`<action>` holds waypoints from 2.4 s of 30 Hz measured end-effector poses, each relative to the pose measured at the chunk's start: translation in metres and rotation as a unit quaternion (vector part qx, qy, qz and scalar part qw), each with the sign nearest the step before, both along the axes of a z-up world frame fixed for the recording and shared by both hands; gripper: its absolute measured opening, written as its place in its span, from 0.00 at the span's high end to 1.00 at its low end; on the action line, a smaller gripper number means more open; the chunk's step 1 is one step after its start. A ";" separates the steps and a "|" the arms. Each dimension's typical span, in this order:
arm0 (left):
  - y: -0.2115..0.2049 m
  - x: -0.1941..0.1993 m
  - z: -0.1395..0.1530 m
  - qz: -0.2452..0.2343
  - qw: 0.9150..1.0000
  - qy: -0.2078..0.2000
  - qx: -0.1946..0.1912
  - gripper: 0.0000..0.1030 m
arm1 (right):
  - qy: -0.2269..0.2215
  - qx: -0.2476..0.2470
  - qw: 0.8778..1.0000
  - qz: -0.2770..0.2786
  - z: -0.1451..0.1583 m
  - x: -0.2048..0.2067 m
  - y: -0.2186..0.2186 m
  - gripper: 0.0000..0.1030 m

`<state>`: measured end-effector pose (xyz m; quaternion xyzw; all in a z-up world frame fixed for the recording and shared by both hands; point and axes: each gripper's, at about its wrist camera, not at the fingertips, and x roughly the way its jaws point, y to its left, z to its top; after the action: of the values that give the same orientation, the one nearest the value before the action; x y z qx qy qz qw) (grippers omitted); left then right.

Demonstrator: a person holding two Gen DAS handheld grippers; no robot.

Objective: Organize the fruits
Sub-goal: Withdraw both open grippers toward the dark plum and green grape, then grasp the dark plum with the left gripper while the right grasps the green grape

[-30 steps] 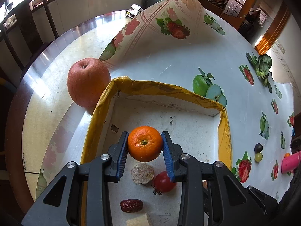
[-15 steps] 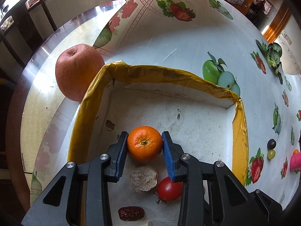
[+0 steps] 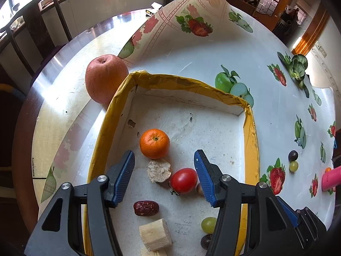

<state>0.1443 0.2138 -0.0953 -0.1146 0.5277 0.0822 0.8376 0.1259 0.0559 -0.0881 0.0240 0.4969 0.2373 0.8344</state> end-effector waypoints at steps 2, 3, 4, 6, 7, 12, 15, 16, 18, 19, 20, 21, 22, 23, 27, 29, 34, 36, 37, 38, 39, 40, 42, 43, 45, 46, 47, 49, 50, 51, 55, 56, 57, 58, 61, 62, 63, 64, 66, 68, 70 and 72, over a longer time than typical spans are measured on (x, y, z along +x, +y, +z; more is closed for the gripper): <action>-0.005 -0.004 0.006 -0.001 1.000 -0.005 -0.002 0.45 | -0.001 0.005 1.000 -0.007 0.005 -0.006 -0.009 0.61; -0.006 -0.005 0.007 -0.002 1.000 -0.007 -0.004 0.45 | -0.003 0.005 1.000 -0.011 0.008 -0.009 -0.014 0.61; -0.009 -0.007 0.009 -0.004 1.000 -0.008 -0.006 0.45 | -0.005 0.005 1.000 -0.015 0.010 -0.011 -0.019 0.61; -0.015 -0.011 0.012 -0.008 1.000 -0.010 -0.010 0.45 | -0.008 0.007 1.000 -0.023 0.014 -0.017 -0.031 0.61; -0.018 -0.014 0.014 -0.010 1.000 -0.012 -0.012 0.45 | -0.009 0.008 1.000 -0.028 0.017 -0.020 -0.038 0.61; -0.037 -0.025 0.018 -0.021 0.999 -0.014 -0.023 0.45 | -0.009 0.008 0.999 -0.051 0.021 -0.030 -0.066 0.61; -0.050 -0.030 0.019 -0.027 0.999 -0.013 -0.031 0.45 | -0.006 0.007 0.998 -0.064 0.021 -0.036 -0.083 0.61; -0.054 -0.032 0.019 -0.029 0.999 -0.013 -0.035 0.45 | -0.004 0.009 0.998 -0.069 0.021 -0.038 -0.089 0.61; -0.063 -0.036 0.021 -0.037 0.998 -0.013 -0.040 0.45 | -0.001 0.010 0.997 -0.079 0.021 -0.041 -0.100 0.61; -0.069 -0.037 0.022 -0.041 0.998 -0.013 -0.040 0.45 | -0.002 0.008 0.997 -0.083 0.020 -0.043 -0.106 0.61; -0.074 -0.039 0.024 -0.046 0.998 -0.015 -0.041 0.45 | -0.001 0.007 0.996 -0.086 0.020 -0.045 -0.111 0.61; -0.079 -0.040 0.025 -0.050 0.998 -0.016 -0.042 0.45 | 0.000 0.006 0.996 -0.090 0.020 -0.046 -0.116 0.61; -0.085 -0.041 0.026 -0.054 0.997 -0.016 -0.044 0.45 | 0.001 0.005 0.996 -0.094 0.020 -0.048 -0.121 0.61; -0.089 -0.042 0.027 -0.056 0.997 -0.017 -0.045 0.45 | 0.002 0.005 0.995 -0.098 0.020 -0.049 -0.126 0.61; -0.107 -0.044 0.029 -0.070 0.996 -0.017 -0.051 0.45 | 0.002 0.003 0.994 -0.110 0.020 -0.053 -0.144 0.61; -0.116 -0.044 0.030 -0.077 0.996 -0.017 -0.051 0.45 | 0.002 0.001 0.993 -0.116 0.019 -0.054 -0.153 0.61; -0.133 -0.041 0.028 -0.088 0.994 -0.013 -0.056 0.45 | 0.005 0.000 0.991 -0.132 0.015 -0.055 -0.172 0.60; -0.139 -0.038 0.026 -0.092 0.994 -0.010 -0.056 0.45 | 0.006 -0.002 0.991 -0.135 0.011 -0.051 -0.176 0.60; -0.141 -0.037 0.025 -0.094 0.994 -0.009 -0.056 0.45 | 0.007 -0.003 0.991 -0.136 0.009 -0.050 -0.178 0.60; -0.144 -0.035 0.025 -0.096 0.994 -0.008 -0.056 0.45 | 0.009 -0.003 0.990 -0.138 0.007 -0.047 -0.179 0.60; -0.146 -0.034 0.024 -0.097 0.994 -0.008 -0.056 0.45 | 0.010 -0.003 0.990 -0.140 0.004 -0.045 -0.180 0.60; -0.148 -0.032 0.024 -0.098 0.994 -0.007 -0.057 0.45 | 0.012 -0.003 0.990 -0.142 0.002 -0.042 -0.181 0.60; -0.152 -0.029 0.022 -0.101 0.993 -0.006 -0.056 0.45 | 0.015 -0.003 0.989 -0.144 -0.003 -0.036 -0.183 0.60; -0.153 -0.027 0.021 -0.102 0.993 -0.004 -0.057 0.45 | 0.016 -0.003 0.989 -0.144 -0.004 -0.033 -0.183 0.60; -0.156 -0.023 0.018 -0.104 0.993 -0.002 -0.057 0.45 | 0.017 -0.003 0.989 -0.144 -0.008 -0.026 -0.183 0.60; -0.158 -0.020 0.016 -0.104 0.993 0.000 -0.057 0.45 | 0.017 -0.003 0.989 -0.144 -0.009 -0.022 -0.183 0.60; -0.159 -0.018 0.015 -0.104 0.993 0.001 -0.057 0.45 | 0.018 -0.004 0.990 -0.143 -0.011 -0.018 -0.183 0.60; -0.161 -0.013 0.012 -0.104 0.993 0.004 -0.059 0.45 | 0.015 -0.002 0.990 -0.142 -0.013 -0.009 -0.182 0.60; -0.161 -0.011 0.011 -0.103 0.993 0.005 -0.061 0.45 | 0.014 -0.002 0.990 -0.141 -0.015 -0.005 -0.181 0.61; -0.162 -0.008 0.010 -0.103 0.993 0.006 -0.062 0.45 | 0.013 -0.002 0.990 -0.140 -0.016 0.001 -0.180 0.61; -0.166 0.006 0.007 -0.105 0.993 0.008 -0.060 0.45 | 0.016 -0.008 0.990 -0.137 -0.026 0.024 -0.177 0.61; -0.167 0.009 0.006 -0.106 0.993 0.008 -0.059 0.45 | 0.018 -0.009 0.990 -0.138 -0.029 0.030 -0.176 0.61; -0.168 0.012 0.004 -0.107 0.993 0.009 -0.058 0.45 | 0.019 -0.009 0.990 -0.138 -0.032 0.035 -0.176 0.61; -0.168 0.016 0.003 -0.107 0.993 0.010 -0.056 0.45 | 0.020 -0.009 0.990 -0.139 -0.034 0.041 -0.176 0.61; -0.171 0.027 -0.002 -0.111 0.992 0.015 -0.053 0.45 | 0.018 -0.009 0.990 -0.137 -0.040 0.053 -0.174 0.61; -0.173 0.030 -0.004 -0.113 0.992 0.016 -0.053 0.45 | 0.020 -0.010 0.991 -0.135 -0.043 0.057 -0.173 0.61; -0.176 0.033 -0.005 -0.116 0.992 0.016 -0.052 0.45 | 0.022 -0.011 0.991 -0.133 -0.045 0.060 -0.172 0.62; -0.179 0.036 -0.006 -0.118 0.992 0.017 -0.050 0.45 | 0.024 -0.013 0.991 -0.131 -0.047 0.062 -0.172 0.62; -0.186 0.041 -0.010 -0.126 0.991 0.018 -0.052 0.45 | 0.013 -0.020 0.992 -0.123 -0.049 0.063 -0.170 0.67; -0.195 0.046 -0.013 -0.134 0.989 0.019 -0.054 0.45 | 0.012 -0.010 0.994 -0.106 -0.047 0.061 -0.170 0.76; -0.206 0.051 -0.018 -0.145 0.988 0.023 -0.054 0.45 | -0.003 -0.031 0.994 -0.105 -0.041 0.053 -0.172 0.76; -0.219 0.056 -0.023 -0.158 0.986 0.027 -0.050 0.45 | -0.006 -0.021 0.994 -0.111 -0.036 0.044 -0.183 0.76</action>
<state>0.2006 -0.0054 -0.1186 -0.0697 0.5647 -0.0748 0.8189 0.1696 -0.1270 -0.1246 0.0597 0.4910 0.1330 0.8589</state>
